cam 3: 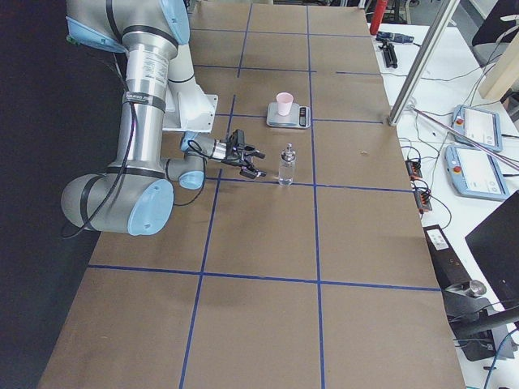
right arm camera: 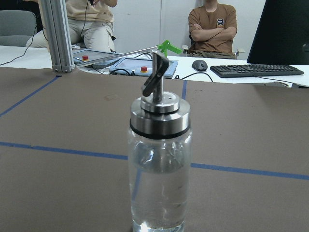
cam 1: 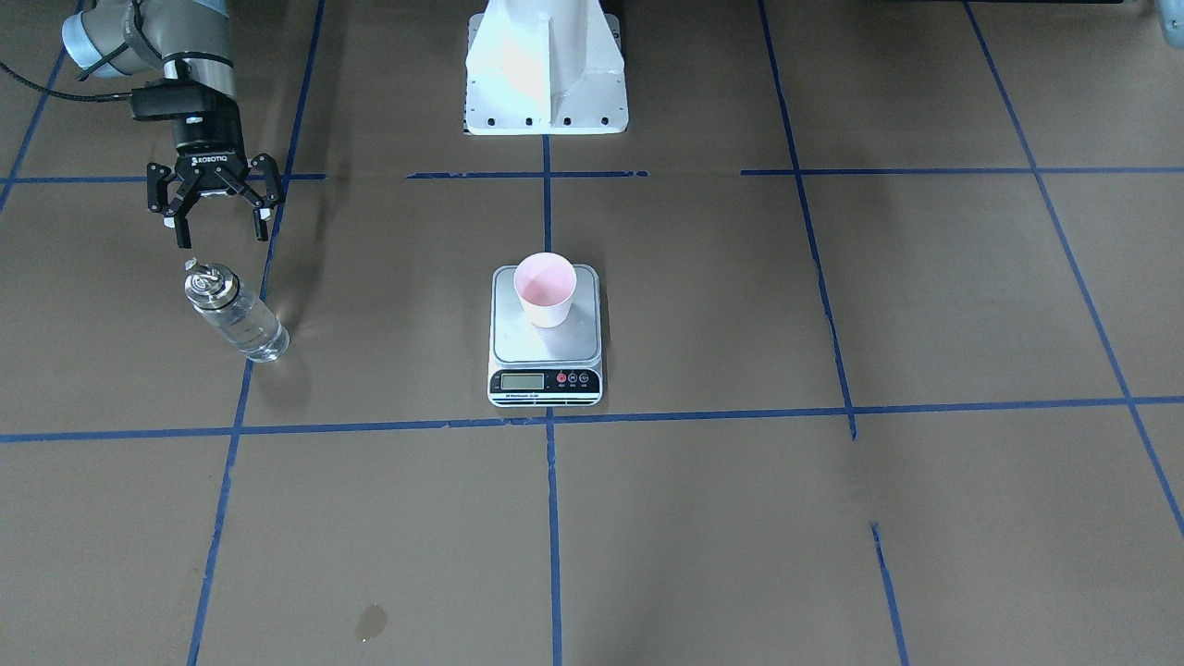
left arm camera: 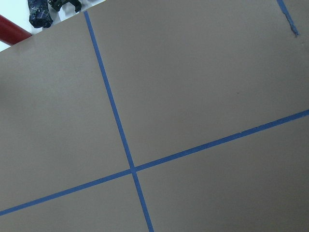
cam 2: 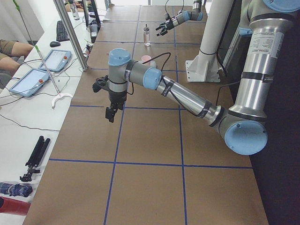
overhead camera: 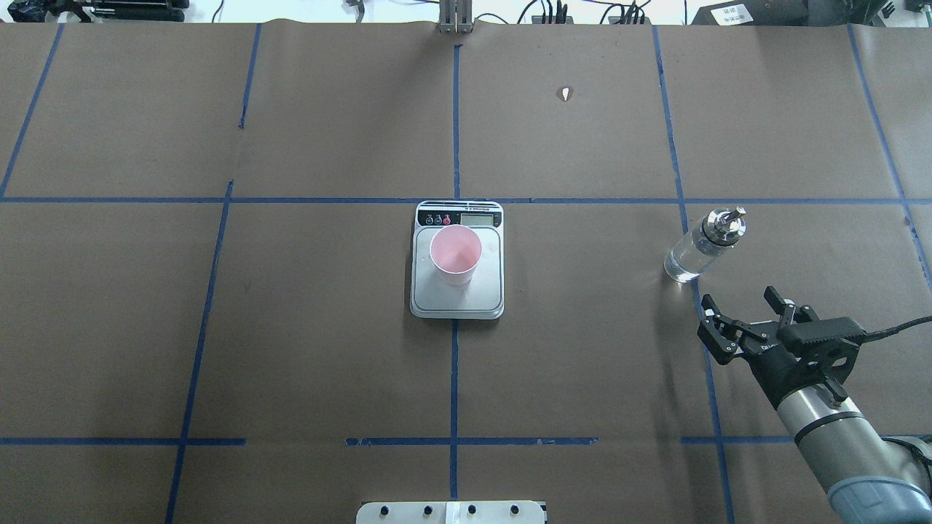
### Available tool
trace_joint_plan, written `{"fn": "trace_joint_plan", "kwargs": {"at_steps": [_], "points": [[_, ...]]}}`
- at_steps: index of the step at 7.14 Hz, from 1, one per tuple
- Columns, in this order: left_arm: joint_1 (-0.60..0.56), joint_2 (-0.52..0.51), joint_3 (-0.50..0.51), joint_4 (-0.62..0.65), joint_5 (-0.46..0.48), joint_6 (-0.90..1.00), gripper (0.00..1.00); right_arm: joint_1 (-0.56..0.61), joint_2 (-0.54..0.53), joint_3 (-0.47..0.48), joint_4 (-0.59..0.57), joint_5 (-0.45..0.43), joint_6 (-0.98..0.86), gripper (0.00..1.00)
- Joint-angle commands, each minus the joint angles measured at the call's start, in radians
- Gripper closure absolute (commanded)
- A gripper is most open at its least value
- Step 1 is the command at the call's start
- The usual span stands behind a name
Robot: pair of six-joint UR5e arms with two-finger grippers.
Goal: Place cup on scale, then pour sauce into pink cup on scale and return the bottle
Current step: 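Move the right gripper toward the glass sauce dispenser, then close the right gripper around the dispenser's glass body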
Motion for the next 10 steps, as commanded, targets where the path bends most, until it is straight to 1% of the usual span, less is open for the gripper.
{"fn": "trace_joint_plan", "kwargs": {"at_steps": [1, 2, 5, 7, 10], "points": [[0.001, -0.001, 0.000, 0.000, 0.023, 0.000, 0.00, 0.029, 0.064, -0.092, 0.058, -0.015, -0.006, 0.00], [0.003, 0.000, 0.000, 0.000, 0.024, 0.000, 0.00, 0.045, 0.081, -0.100, 0.058, -0.015, -0.007, 0.00], [0.001, 0.000, 0.000, 0.000, 0.024, 0.000, 0.00, 0.088, 0.089, -0.105, 0.058, -0.009, -0.038, 0.00], [0.003, -0.001, 0.002, 0.000, 0.026, 0.000, 0.00, 0.094, 0.173, -0.138, 0.060, -0.007, -0.062, 0.00], [0.003, -0.001, -0.001, 0.002, 0.026, 0.000, 0.00, 0.094, 0.181, -0.151, 0.058, -0.007, -0.064, 0.00]]}}
